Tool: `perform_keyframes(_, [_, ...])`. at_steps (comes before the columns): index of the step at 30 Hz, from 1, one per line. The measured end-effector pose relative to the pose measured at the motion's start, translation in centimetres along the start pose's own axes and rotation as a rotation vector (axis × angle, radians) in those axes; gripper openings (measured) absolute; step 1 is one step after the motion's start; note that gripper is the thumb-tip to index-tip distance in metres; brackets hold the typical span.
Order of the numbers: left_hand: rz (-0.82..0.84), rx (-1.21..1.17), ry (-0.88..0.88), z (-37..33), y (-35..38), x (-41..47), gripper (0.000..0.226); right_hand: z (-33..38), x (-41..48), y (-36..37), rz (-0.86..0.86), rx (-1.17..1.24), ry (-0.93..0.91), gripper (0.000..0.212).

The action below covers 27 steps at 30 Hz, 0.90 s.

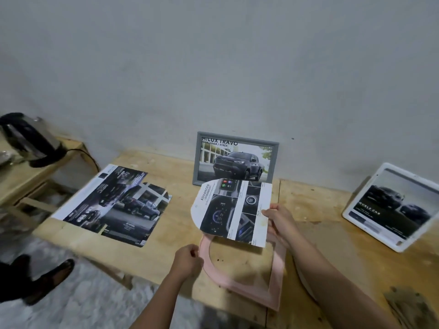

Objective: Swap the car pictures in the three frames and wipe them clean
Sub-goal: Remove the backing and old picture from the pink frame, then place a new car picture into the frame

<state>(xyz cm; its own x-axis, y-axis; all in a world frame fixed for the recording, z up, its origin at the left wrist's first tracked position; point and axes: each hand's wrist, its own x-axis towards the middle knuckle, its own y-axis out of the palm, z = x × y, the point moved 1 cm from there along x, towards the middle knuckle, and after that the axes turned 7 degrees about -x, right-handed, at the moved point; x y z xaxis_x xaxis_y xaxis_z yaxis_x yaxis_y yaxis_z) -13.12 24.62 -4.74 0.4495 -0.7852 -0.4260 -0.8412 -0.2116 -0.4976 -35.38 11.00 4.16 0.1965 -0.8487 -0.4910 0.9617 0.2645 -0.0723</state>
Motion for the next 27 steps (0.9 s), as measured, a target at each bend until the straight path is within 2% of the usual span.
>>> perform_keyframes(2, [-0.082, -0.124, -0.027, -0.4, -0.9, 0.1, 0.016, 0.9, 0.1, 1.3, 0.015, 0.003, -0.042, 0.016])
perform_keyframes(4, [-0.127, -0.415, -0.067, -1.3, -1.9, -0.2, 0.014, 1.7, 0.1, 2.9, 0.057, 0.026, -0.072, 0.019])
perform_keyframes(7, [-0.089, -1.021, -0.114, -3.3, -3.3, -1.8, 0.031, 2.0, 0.1, 5.7, 0.14, 0.08, -0.065, 0.021])
perform_keyframes(8, [-0.058, -1.159, -0.112, -3.9, -3.6, -2.5, 0.035, 1.9, 0.1, 6.6, 0.162, 0.104, -0.063, 0.024])
perform_keyframes(10, [-0.047, -1.285, -0.082, -4.3, -4.3, -3.3, 0.034, 1.6, 0.2, 9.2, 0.234, 0.11, -0.063, 0.035])
perform_keyframes(13, [-0.106, -1.181, -0.02, -3.5, -5.1, -3.4, 0.027, 0.9, -0.3, 12.5, 0.35, 0.04, -0.05, 0.047])
perform_keyframes(16, [-0.229, -1.055, -0.032, -1.4, -8.0, -2.9, 0.024, 0.3, -0.4, 14.6, 0.415, -0.058, -0.026, 0.045])
perform_keyframes(20, [-0.199, -0.938, -0.032, 0.8, -13.5, -1.7, 0.028, 1.4, 0.6, 16.3, 0.395, -0.044, -0.037, 0.031])
perform_keyframes(25, [-0.134, -0.702, 0.021, 2.6, -21.5, 2.2, 0.031, 1.7, 2.8, 21.7, 0.468, -0.269, -0.051, 0.024])
perform_keyframes(27, [-0.159, -0.575, 0.035, 3.2, -24.1, 4.3, 0.029, 1.7, 3.6, 24.7, 0.467, -0.373, -0.062, 0.022])
